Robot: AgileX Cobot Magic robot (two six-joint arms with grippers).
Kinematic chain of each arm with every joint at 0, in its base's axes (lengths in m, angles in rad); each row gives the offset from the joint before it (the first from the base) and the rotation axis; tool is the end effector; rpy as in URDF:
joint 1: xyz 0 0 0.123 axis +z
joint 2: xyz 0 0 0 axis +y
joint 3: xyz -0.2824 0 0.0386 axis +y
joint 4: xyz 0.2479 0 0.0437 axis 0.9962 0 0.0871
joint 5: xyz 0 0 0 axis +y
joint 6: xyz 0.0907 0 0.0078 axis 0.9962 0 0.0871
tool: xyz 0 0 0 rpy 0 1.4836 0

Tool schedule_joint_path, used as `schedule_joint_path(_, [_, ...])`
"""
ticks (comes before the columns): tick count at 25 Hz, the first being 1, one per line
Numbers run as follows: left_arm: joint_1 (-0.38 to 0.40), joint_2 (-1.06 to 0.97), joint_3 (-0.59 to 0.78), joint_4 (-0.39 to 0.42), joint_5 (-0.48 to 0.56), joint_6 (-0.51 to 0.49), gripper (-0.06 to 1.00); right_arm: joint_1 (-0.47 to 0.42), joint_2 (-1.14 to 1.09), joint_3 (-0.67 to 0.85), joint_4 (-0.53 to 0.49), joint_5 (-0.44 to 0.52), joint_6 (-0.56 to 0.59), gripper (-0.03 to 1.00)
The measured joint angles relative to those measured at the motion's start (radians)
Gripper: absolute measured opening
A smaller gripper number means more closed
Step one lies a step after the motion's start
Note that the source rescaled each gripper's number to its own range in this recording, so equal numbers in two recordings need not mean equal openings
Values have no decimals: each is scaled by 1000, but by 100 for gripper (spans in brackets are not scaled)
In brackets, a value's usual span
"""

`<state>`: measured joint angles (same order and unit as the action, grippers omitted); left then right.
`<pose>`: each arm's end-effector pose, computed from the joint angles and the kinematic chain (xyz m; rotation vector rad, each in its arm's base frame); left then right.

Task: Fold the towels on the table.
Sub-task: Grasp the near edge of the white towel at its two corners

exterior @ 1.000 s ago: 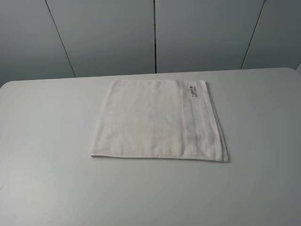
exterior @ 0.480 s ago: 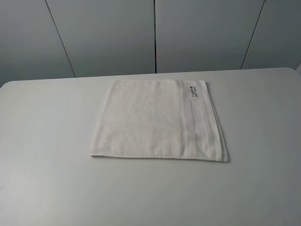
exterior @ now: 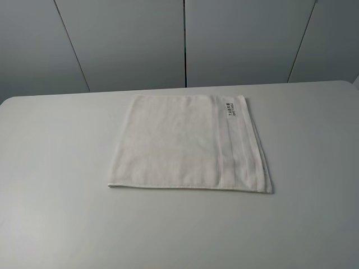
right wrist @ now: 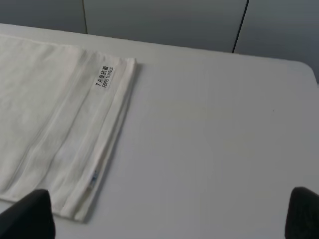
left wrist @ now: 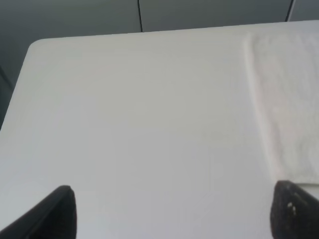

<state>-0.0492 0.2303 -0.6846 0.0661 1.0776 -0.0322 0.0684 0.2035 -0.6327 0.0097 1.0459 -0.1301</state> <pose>0.0158 0.0045 0.3266 0.0160 2.1051 0.0312 0.0169 0.0019 0.3147 -0.2081 2.0900 -0.0254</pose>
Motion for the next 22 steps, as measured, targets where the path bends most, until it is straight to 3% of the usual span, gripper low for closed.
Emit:
schedule_joint_path(4, [0, 192, -72, -18, -38, 72, 100, 0, 175, -59, 28, -82, -101, 100])
schedule_joint_path(8, [0, 370, -95, -60, -108, 157, 100, 0, 386, -132, 62, -94, -202, 100])
schedule_joint_path(11, [0, 501, -97, -159, -182, 270, 100, 2, 532, -187, 128, -92, -301, 100])
schedule_joint_path(16, [0, 702, -97, -344, -264, 544, 100, 67, 759, -251, 196, -92, -421, 100])
schedule_joint_path(19, [-2, 818, -97, -412, -290, 658, 100, 124, 878, -258, 196, -94, -464, 100])
schedule_joint_path(22, [-49, 914, -97, -428, -328, 728, 100, 174, 980, -258, 196, -99, -512, 100])
